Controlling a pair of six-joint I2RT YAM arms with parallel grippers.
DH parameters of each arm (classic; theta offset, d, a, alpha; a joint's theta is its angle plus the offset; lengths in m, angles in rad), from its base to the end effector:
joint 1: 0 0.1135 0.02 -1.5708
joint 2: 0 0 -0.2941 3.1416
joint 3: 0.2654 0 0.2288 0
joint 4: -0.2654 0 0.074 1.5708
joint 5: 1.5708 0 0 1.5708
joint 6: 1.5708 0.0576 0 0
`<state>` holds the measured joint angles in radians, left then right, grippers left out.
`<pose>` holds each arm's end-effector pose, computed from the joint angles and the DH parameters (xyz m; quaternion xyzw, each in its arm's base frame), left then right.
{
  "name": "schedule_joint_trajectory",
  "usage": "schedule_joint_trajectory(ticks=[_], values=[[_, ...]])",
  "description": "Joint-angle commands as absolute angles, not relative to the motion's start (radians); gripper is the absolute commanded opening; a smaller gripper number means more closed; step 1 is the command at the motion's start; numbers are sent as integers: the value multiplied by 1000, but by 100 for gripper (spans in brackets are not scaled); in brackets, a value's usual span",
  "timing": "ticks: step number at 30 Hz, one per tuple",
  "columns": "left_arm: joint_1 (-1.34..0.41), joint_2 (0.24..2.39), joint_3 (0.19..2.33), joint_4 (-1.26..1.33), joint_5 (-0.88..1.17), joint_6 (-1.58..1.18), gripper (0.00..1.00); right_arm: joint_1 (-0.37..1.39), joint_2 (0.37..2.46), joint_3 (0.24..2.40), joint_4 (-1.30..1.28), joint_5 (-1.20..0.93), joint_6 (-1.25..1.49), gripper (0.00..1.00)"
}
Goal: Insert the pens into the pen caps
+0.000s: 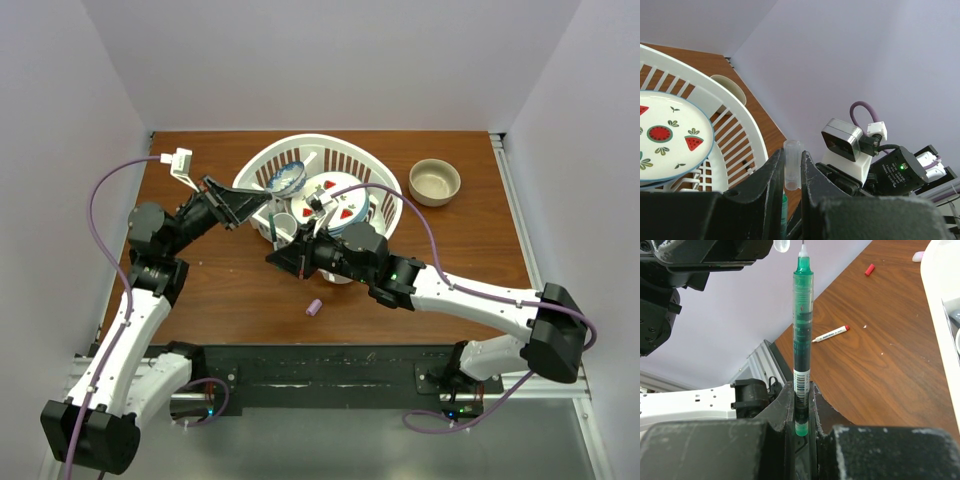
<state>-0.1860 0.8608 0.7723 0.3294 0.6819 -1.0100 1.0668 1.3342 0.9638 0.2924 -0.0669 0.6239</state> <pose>0.1592 -0.0669 0.4051 0.0083 0.6382 -0.5881 0.4968 0.1462 0.2730 0.3652 -0.1833 0.7108 0.5240 0.4319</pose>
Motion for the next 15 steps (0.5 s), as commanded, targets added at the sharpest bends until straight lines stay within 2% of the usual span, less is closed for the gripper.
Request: schedule_joint_trajectory(ticks=[1, 15], values=[[-190, 854, 785, 337, 672, -971, 0, 1074, 1328, 1000, 345, -43, 634, 0], [-190, 868, 798, 295, 647, -910, 0, 1074, 1336, 1005, 328, -34, 632, 0]])
